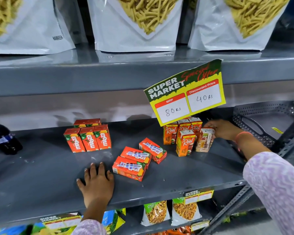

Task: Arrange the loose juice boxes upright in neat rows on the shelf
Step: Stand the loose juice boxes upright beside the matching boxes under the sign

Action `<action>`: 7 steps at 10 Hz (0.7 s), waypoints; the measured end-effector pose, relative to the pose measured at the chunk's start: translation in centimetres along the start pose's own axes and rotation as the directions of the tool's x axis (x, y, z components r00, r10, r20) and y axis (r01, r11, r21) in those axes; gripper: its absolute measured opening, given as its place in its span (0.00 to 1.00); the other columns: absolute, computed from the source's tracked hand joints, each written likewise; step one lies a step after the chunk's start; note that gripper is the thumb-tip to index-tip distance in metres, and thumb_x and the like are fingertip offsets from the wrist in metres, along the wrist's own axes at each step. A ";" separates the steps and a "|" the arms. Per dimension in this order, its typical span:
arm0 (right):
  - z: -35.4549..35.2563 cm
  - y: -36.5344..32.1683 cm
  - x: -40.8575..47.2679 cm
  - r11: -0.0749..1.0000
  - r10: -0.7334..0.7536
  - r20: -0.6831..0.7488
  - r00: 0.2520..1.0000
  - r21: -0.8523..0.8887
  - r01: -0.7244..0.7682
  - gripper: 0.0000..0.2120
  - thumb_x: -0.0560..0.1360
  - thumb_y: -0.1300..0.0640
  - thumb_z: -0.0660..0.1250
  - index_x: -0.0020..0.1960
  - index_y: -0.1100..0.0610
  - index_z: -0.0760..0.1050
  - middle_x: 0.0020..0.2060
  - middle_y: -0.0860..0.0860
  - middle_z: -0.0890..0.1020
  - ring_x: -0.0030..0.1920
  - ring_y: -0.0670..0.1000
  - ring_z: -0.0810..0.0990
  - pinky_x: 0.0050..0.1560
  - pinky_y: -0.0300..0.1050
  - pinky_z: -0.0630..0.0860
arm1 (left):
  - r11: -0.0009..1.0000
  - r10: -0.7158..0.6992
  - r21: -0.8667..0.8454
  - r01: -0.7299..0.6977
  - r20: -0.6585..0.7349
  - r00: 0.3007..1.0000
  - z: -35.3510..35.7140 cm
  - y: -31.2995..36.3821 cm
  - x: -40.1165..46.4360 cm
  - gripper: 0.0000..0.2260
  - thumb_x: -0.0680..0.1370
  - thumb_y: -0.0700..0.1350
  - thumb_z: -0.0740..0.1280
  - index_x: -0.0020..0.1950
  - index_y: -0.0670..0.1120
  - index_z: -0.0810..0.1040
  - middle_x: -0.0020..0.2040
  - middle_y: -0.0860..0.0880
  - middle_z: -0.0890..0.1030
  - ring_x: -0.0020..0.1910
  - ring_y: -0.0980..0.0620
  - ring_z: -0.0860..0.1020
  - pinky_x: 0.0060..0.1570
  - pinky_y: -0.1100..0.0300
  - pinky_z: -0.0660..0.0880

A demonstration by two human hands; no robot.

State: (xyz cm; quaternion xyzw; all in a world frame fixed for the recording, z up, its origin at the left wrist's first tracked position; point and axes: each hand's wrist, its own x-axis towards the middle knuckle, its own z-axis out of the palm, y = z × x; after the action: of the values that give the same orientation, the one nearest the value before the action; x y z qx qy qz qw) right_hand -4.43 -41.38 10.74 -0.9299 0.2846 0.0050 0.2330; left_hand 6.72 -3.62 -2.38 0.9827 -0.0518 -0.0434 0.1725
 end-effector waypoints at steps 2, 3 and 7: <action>-0.1 -0.7 0.2 1.000 0.004 0.024 1.000 -0.031 -0.003 0.22 0.69 0.74 0.63 0.60 0.61 0.76 0.60 0.57 0.80 0.60 0.55 0.77 0.58 0.43 0.71 | 1.000 0.003 0.001 -0.003 -0.015 1.000 0.0 0.0 -0.1 0.22 0.80 0.52 0.51 0.74 0.51 0.56 0.77 0.46 0.56 0.76 0.44 0.52 0.74 0.39 0.48; -0.4 -1.1 0.3 0.995 0.033 0.045 0.998 -0.092 -0.029 0.20 0.72 0.67 0.65 0.63 0.60 0.74 0.60 0.58 0.79 0.56 0.58 0.79 0.55 0.47 0.78 | 1.000 0.004 0.006 -0.004 -0.028 1.000 0.0 -0.1 -0.1 0.23 0.80 0.53 0.51 0.74 0.50 0.57 0.77 0.46 0.56 0.76 0.44 0.53 0.73 0.39 0.49; -0.1 -2.0 1.1 0.915 -0.012 0.155 0.988 -0.397 0.074 0.22 0.68 0.61 0.72 0.61 0.57 0.75 0.60 0.56 0.79 0.58 0.58 0.77 0.60 0.48 0.75 | 1.000 0.008 0.010 -0.008 -0.030 1.000 0.0 0.0 -0.2 0.23 0.80 0.53 0.50 0.74 0.51 0.56 0.77 0.47 0.56 0.76 0.44 0.53 0.74 0.40 0.49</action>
State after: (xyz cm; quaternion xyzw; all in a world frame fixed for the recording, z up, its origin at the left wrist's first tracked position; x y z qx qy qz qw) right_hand -2.46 -40.61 11.55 -0.9609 0.2387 0.1279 0.0582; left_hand 6.50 -3.60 -2.41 0.9839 -0.0533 -0.0279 0.1685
